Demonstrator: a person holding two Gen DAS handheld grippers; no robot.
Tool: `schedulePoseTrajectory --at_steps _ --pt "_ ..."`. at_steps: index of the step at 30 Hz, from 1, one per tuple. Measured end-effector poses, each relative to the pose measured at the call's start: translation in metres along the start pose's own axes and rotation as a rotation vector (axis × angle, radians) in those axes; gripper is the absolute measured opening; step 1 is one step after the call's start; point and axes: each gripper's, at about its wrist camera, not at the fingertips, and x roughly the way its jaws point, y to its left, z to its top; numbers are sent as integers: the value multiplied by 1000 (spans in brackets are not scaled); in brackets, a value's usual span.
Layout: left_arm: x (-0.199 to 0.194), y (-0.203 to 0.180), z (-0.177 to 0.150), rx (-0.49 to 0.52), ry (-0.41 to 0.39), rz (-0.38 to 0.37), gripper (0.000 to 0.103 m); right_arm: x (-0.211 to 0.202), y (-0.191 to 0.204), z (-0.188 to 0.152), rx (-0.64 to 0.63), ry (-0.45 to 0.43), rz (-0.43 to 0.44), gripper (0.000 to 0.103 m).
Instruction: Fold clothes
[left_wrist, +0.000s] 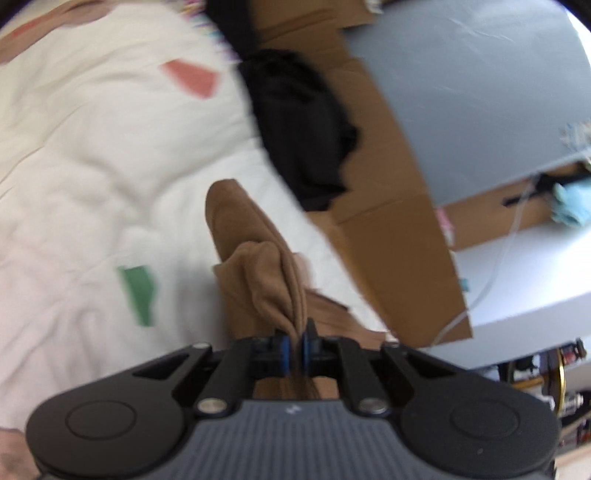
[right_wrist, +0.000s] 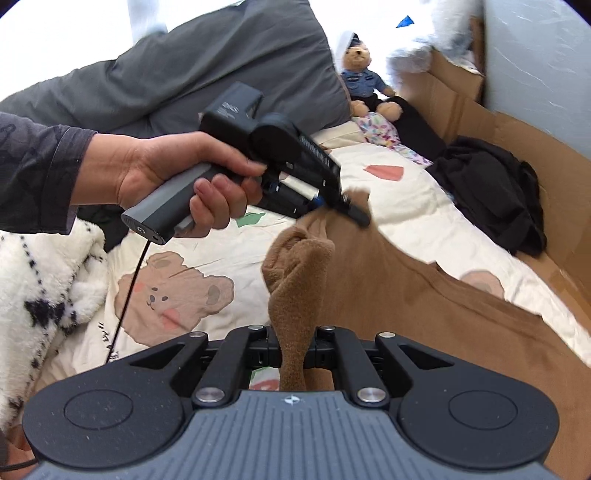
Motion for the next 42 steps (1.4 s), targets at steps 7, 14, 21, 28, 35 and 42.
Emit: schedulePoseTrajectory --at_steps 7,14,21,28,35,42 --pt "13 -50 -10 55 29 16 7 -30 -26 -19 78 -44 -15 7" --pt "39 -100 -21 162 81 37 7 -62 -57 -46 213 -102 -47 7" --pt "85 -140 -43 201 132 15 7 -97 -82 -76 293 -127 -60 7" --pt "143 -165 -72 242 190 6 7 -116 -103 -111 367 -138 -101 7" --pt "189 -174 -98 235 223 -2 7 -127 -128 -146 462 -131 -155 7" --pt "219 -181 -112 232 242 16 7 -132 -152 -173 554 -128 -188 7"
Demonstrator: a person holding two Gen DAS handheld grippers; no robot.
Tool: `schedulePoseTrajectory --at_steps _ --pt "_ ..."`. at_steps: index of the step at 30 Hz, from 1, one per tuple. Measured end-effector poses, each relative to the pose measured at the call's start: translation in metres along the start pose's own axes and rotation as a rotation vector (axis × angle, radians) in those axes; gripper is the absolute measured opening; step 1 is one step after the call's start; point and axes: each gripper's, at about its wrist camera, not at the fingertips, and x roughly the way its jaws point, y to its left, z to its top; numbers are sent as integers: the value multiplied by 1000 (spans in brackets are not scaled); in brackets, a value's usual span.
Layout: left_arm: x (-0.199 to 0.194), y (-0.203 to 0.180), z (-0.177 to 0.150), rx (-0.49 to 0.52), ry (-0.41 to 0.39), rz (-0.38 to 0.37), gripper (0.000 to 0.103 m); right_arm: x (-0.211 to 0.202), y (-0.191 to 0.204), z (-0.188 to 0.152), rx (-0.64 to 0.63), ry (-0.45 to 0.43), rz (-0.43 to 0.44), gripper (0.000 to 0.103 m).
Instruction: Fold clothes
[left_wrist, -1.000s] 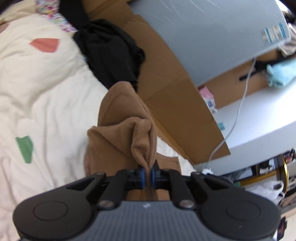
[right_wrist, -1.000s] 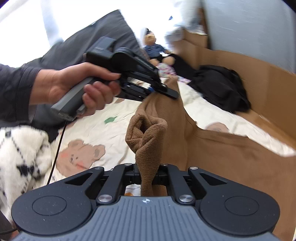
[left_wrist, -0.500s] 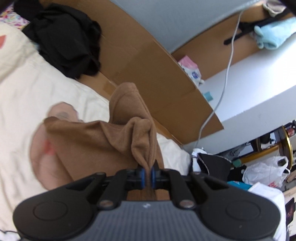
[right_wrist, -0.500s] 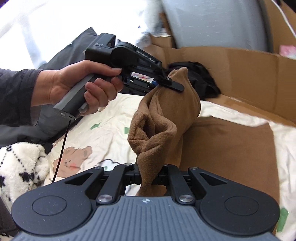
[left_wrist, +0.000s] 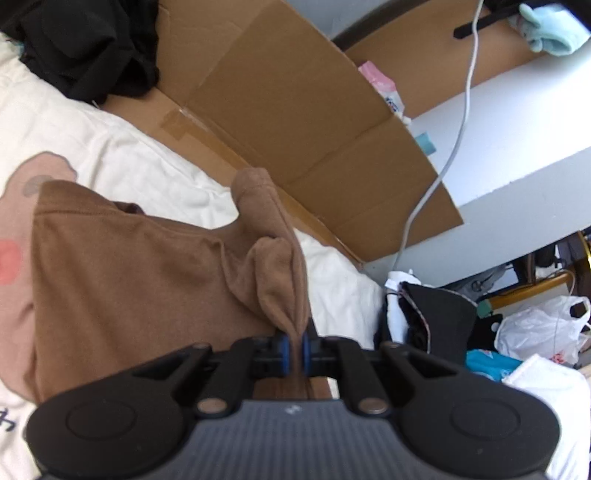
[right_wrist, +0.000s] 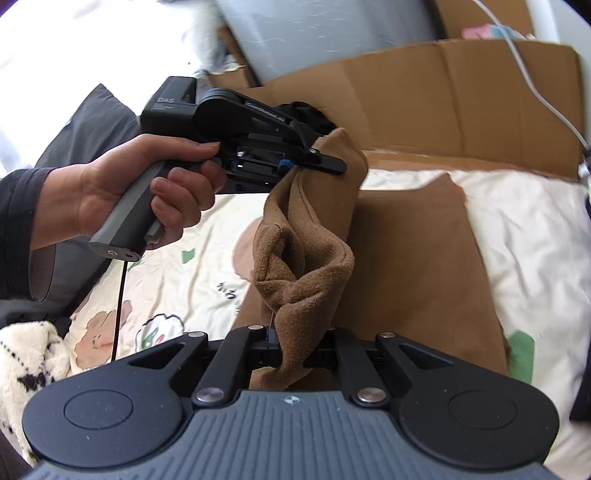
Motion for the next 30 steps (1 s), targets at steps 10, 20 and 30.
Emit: schedulePoseTrajectory --at_steps 10,20,30 --pt "34 -17 -4 7 -6 63 8 -3 -35 -4 136 -22 -30 7" --pt "73 -22 -13 21 26 107 8 -3 -78 -20 261 -5 -77 7" --pt "108 -30 -19 85 56 187 14 -2 -100 -38 337 56 -101 9"
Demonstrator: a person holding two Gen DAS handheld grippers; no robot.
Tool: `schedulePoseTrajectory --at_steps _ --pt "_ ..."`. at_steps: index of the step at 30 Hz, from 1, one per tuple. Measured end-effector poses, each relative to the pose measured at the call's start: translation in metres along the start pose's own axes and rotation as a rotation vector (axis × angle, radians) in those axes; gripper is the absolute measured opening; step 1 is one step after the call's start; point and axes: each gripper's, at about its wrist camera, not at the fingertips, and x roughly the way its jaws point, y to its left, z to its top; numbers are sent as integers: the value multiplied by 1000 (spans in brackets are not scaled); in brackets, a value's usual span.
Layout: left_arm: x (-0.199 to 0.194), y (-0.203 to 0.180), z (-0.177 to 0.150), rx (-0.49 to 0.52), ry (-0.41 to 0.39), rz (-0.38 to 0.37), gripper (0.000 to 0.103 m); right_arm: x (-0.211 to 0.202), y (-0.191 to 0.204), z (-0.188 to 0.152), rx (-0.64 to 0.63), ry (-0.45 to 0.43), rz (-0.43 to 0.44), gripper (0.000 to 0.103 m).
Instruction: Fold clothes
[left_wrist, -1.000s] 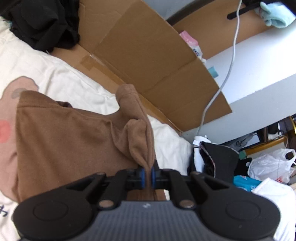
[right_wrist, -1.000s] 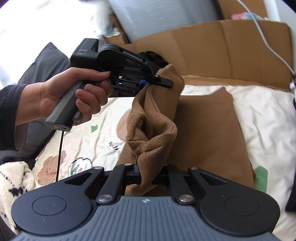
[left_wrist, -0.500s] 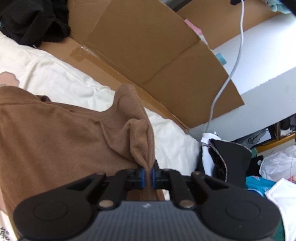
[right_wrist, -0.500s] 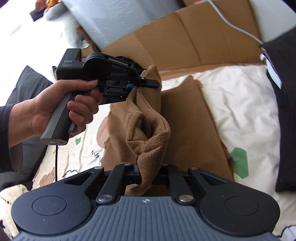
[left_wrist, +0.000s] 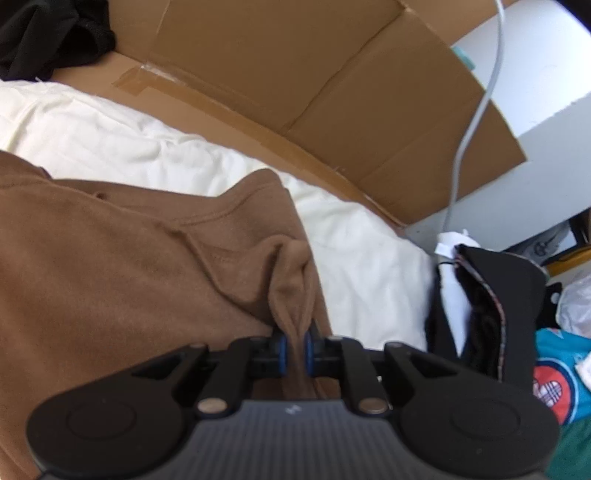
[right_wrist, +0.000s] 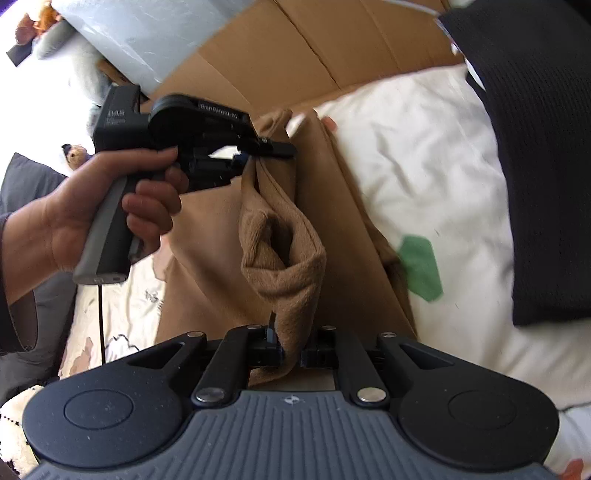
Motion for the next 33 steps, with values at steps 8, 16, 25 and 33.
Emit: schedulePoseTrajectory --at_steps 8,16,25,33 --pt "8 -10 2 16 -16 27 28 -15 -20 -5 51 -17 -46 25" --pt "19 -17 6 34 -22 61 11 -16 -26 -5 59 -20 -34 13" --pt "11 -20 15 41 -54 50 15 -15 -28 -9 33 20 -97 9" --pt "-35 -1 19 58 -63 45 45 -43 -20 -2 -67 -11 -145 31"
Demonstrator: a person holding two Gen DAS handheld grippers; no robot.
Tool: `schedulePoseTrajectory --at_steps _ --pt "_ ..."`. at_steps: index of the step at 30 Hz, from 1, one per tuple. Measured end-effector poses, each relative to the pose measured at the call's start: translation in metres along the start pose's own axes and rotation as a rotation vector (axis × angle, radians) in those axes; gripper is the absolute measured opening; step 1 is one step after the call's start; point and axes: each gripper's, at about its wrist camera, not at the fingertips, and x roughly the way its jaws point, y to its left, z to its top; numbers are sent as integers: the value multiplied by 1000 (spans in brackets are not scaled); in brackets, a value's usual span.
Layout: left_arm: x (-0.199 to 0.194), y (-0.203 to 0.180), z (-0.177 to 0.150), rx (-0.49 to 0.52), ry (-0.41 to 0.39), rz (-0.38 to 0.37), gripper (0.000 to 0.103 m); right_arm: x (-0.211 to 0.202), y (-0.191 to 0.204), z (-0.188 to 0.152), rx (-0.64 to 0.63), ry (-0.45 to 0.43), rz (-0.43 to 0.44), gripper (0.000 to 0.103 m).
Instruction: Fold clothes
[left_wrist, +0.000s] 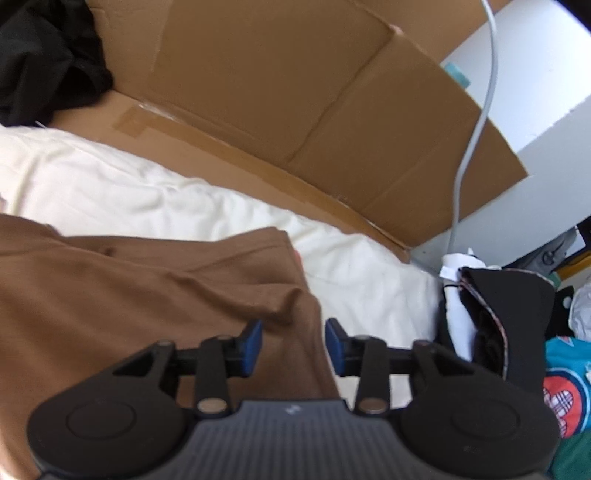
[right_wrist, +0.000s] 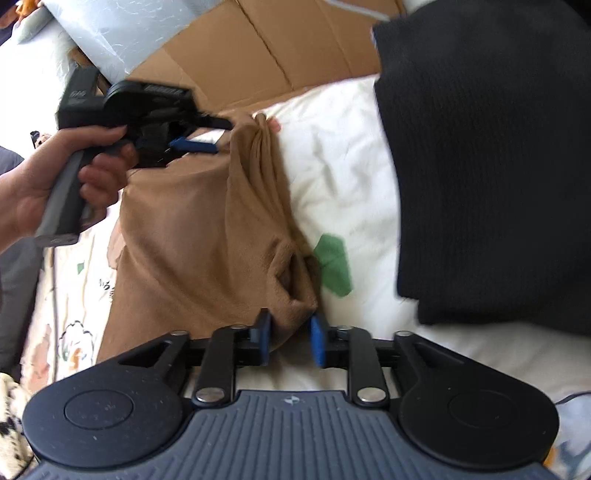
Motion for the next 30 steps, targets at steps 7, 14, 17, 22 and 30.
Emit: schedulePoseTrajectory --at_steps 7,14,17,22,30 --pt "-43 34 -4 1 -4 27 45 -15 9 15 -76 -66 -41 31" --pt "-82 80 -7 -41 -33 69 47 -1 31 45 -126 -104 -48 33" --pt "-95 105 -6 -95 -45 72 48 13 42 59 -154 -107 -50 37" --pt "-107 136 -1 -135 -64 76 50 33 59 81 -182 -100 -52 37" --pt "-96 165 -2 -157 -55 63 52 60 81 111 -214 -73 -73 38"
